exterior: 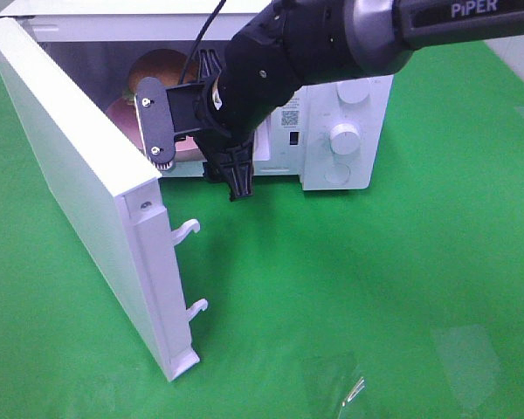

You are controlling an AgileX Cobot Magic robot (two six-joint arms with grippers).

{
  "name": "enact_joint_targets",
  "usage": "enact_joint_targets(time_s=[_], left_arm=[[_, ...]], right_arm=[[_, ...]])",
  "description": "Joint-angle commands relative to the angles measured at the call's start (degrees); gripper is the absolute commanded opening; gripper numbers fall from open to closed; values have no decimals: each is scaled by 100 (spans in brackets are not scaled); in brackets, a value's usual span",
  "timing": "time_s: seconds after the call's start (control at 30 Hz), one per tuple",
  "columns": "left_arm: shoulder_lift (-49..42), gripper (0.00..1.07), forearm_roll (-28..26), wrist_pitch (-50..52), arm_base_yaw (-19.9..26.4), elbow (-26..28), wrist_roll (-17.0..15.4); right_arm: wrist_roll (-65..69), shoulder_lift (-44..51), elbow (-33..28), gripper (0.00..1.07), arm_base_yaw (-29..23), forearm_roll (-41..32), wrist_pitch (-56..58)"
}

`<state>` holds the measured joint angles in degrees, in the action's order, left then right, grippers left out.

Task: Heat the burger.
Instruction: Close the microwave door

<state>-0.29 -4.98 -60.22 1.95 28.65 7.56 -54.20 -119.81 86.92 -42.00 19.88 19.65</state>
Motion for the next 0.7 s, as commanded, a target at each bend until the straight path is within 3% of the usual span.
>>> enact_joint_targets(time_s=[0.03, 0.7], left_arm=[[-132, 98, 6, 74, 0, -11, 6], [-132, 98, 6, 74, 0, -11, 6]], right_arm=[[40, 378, -413, 77, -11, 40, -172], [584, 1874, -2338, 76, 143, 17, -716]])
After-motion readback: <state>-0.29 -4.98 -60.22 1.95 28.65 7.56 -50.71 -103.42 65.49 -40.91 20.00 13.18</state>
